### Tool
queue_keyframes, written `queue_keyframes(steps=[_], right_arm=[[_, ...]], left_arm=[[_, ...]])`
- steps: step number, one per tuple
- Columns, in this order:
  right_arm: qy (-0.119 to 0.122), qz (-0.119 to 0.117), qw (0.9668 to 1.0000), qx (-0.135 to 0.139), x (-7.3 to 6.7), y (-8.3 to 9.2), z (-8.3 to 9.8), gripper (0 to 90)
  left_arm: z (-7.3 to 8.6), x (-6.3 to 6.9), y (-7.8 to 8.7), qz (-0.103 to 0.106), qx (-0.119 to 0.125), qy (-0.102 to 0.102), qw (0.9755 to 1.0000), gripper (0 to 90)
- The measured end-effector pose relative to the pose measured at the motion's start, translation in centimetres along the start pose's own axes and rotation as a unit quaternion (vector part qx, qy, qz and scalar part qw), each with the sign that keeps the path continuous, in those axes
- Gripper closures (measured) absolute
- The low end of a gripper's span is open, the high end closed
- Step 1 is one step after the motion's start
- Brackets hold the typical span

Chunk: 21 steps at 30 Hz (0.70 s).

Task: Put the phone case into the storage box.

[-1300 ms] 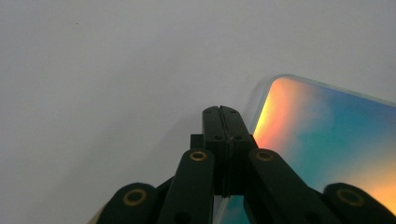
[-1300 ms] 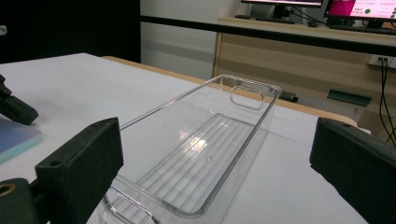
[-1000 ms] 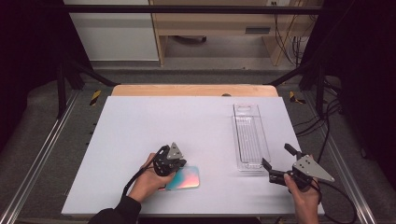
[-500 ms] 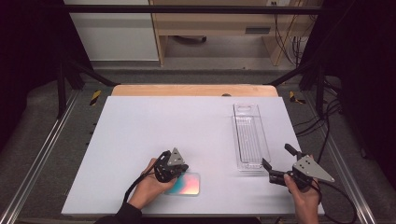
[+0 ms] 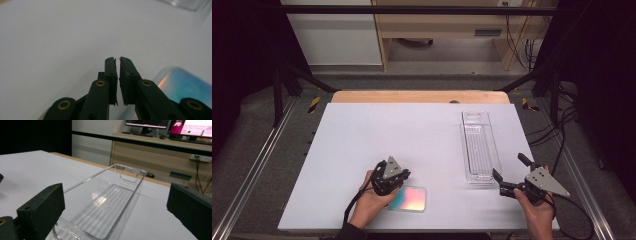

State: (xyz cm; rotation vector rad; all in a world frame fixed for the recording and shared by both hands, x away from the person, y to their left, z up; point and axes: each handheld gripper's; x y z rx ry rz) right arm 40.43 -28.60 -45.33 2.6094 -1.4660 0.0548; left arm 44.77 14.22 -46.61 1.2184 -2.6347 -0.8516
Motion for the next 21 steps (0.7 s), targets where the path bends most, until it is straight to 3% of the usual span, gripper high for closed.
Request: queue_keyframes(steps=[2,4,7,9,13,15,17,21], right_arm=[[-0.001,0.003,1.0,0.008,-0.3,0.0,-0.2,1.6],[0.0,-0.001,0.9999,0.013,-0.8,-0.1,-0.6,1.9],[0.008,0.0,0.9999,0.009,-1.7,-0.3,-1.5,2.4],[0.018,-0.015,0.9997,0.002,-2.6,-0.6,-2.5,3.0],[0.021,-0.073,0.997,-0.016,-4.9,-1.4,-4.2,3.6],[0.026,-0.095,0.9948,-0.026,-6.2,-2.1,-5.1,3.6],[0.04,-0.11,0.9926,-0.034,-7.5,-2.8,-5.9,3.6],[0.057,-0.138,0.9875,-0.051,-9.6,-4.6,-7.2,4.4]], left_arm=[[0.1,-0.4,1.0,-0.027,0.038,0.009,0.9989,76.2],[0.2,-0.9,2.1,-0.053,0.069,0.014,0.9961,69.2],[0.1,-1.7,3.8,-0.089,0.108,0.026,0.9898,52.0],[0.2,-2.2,4.8,-0.105,0.126,0.034,0.9858,41.6],[1.0,-2.5,6.6,-0.135,0.146,0.053,0.9787,26.1],[1.5,-2.7,7.6,-0.144,0.149,0.058,0.9765,18.9],[2.1,-2.8,8.7,-0.152,0.151,0.063,0.9748,11.8],[4.3,-2.9,10.8,-0.169,0.156,0.081,0.9699,6.2]])
Point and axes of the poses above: each handheld gripper's, and its own axes: y roughly backward along the jaws, z roughly out of its underside, x roughly to its right, and after that the axes turned 5 degrees about -z, right-handed
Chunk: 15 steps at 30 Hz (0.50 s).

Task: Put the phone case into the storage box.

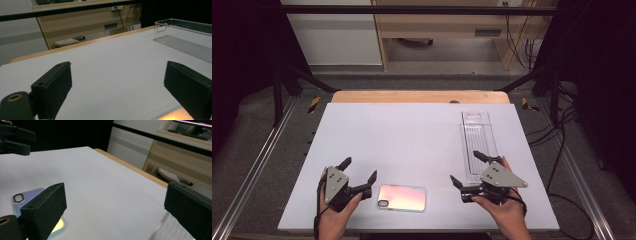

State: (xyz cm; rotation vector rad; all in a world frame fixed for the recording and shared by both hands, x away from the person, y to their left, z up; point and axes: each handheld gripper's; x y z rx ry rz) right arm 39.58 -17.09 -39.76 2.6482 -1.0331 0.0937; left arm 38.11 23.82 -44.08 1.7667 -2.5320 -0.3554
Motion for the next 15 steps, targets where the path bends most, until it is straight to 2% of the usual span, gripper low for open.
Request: queue_keyframes(steps=[2,5,7,10,15], right_arm=[[0.006,-0.015,0.9998,-0.012,-0.6,-1.0,-0.6,4.6],[0.004,-0.035,0.9991,-0.025,-1.1,-2.6,-1.1,4.8],[0.008,-0.042,0.9984,-0.037,-1.5,-3.5,-1.3,4.8],[0.012,-0.06,0.9966,-0.056,-2.0,-4.8,-1.5,4.9],[0.004,-0.101,0.9909,-0.089,-2.6,-6.7,-1.2,5.3]], left_arm=[[0.9,-0.9,1.2,-0.009,0.002,0.002,1.0,4.9],[1.4,-2.2,2.4,-0.026,0.006,0.029,0.9992,3.8],[1.3,-2.8,2.6,-0.034,0.019,0.038,0.9985,3.7],[1.6,-3.2,2.3,-0.034,0.018,0.049,0.9981,3.7],[1.5,-3.3,2.0,-0.036,0.018,0.036,0.9985,3.6]])
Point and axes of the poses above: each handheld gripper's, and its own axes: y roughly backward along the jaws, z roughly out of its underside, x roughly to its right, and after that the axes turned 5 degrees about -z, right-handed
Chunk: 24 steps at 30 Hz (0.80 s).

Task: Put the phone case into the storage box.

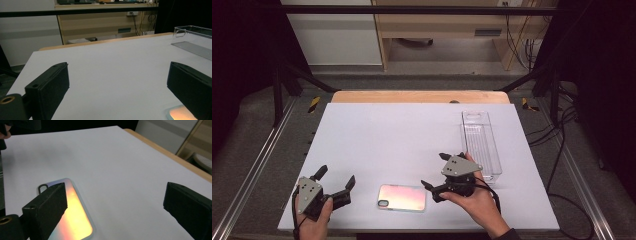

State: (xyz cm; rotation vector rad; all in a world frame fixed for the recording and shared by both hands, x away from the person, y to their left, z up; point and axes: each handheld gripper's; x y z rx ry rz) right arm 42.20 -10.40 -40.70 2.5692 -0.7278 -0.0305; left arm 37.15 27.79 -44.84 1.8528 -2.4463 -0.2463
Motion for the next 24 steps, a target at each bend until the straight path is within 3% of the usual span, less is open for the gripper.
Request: queue_keyframes(steps=[10,17,24], right_arm=[[-0.001,-0.065,0.9966,-0.051,-0.8,-3.3,0.6,5.5],[-0.002,-0.084,0.9945,-0.062,-1.5,-4.8,1.0,5.7],[0.0,-0.114,0.9894,-0.09,-2.0,-6.2,2.1,5.5]], left_arm=[[0.2,-0.2,-0.5,0.005,-0.003,0.0,1.0,3.0],[0.5,-0.3,-0.9,0.005,-0.01,0.002,0.9999,2.8],[0.4,-0.3,-1.1,0.007,-0.01,0.004,0.9999,2.8]])
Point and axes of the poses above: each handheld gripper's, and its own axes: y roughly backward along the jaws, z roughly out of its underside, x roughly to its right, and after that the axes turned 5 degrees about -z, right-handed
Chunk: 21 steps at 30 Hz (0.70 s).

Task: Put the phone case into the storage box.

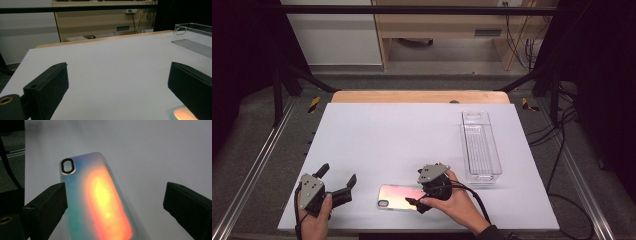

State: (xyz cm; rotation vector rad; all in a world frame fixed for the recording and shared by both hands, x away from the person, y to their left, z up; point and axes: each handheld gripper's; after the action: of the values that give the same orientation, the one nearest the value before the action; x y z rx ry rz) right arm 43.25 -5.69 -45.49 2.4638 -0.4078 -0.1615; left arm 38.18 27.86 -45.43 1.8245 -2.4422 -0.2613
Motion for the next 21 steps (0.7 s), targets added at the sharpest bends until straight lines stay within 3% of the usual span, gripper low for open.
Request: queue_keyframes(steps=[8,21], right_arm=[[0.014,-0.03,0.999,-0.028,-0.2,-1.4,0.5,5.7],[0.011,-0.053,0.9968,-0.058,-0.3,-2.1,1.0,5.9]], left_arm=[[0.0,0.1,0.0,0.003,-0.001,0.002,1.0,2.8],[0.1,0.2,-0.1,0.009,-0.004,0.0,0.9999,2.8]])
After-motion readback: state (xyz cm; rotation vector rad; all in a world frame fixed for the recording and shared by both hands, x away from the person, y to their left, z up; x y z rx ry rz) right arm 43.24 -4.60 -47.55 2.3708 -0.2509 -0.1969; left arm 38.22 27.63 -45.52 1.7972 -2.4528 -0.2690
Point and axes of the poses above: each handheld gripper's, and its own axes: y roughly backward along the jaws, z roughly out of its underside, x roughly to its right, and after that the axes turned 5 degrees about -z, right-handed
